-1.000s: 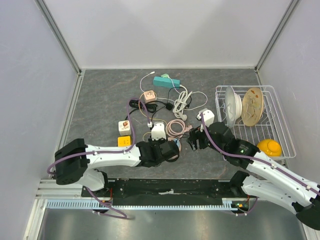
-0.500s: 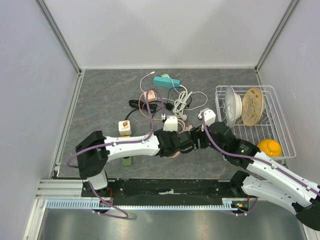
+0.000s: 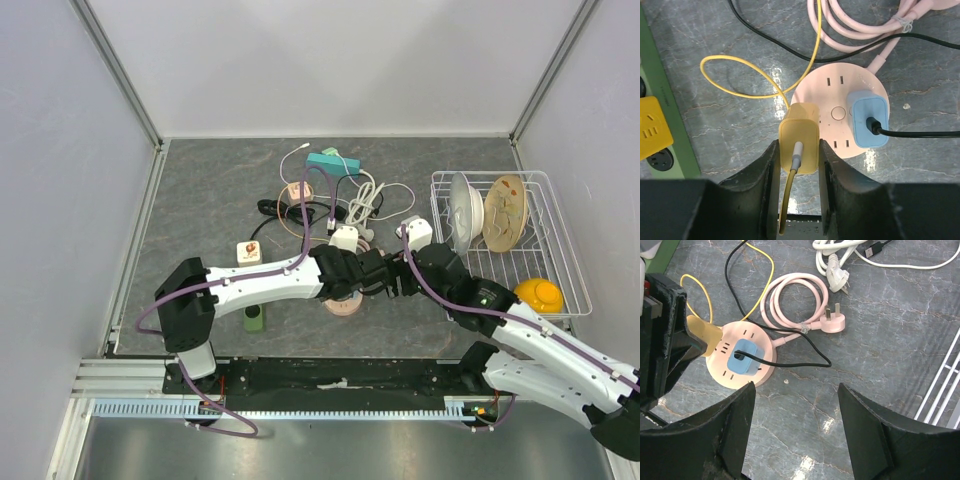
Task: Insert the plug
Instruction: Press the plug into the socket.
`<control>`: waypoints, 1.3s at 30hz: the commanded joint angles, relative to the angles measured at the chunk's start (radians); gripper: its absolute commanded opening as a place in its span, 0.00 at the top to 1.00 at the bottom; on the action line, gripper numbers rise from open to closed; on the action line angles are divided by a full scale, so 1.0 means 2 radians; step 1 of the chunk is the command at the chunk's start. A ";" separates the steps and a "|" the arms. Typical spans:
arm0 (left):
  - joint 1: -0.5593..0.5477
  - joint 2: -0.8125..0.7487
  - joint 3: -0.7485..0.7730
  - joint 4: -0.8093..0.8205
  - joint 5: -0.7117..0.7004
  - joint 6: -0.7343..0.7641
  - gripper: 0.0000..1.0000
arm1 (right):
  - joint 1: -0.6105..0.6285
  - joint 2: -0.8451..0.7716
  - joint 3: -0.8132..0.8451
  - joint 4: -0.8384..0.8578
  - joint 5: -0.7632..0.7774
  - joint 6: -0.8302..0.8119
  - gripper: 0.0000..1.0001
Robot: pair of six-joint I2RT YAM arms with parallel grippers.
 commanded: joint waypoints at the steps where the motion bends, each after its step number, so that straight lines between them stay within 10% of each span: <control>1: 0.012 -0.018 -0.009 0.060 0.037 0.040 0.98 | 0.007 0.006 0.004 0.017 -0.014 -0.014 0.25; 39: 0.023 0.089 -0.015 0.012 0.095 -0.070 0.98 | 0.007 0.004 -0.010 0.024 -0.026 0.001 0.25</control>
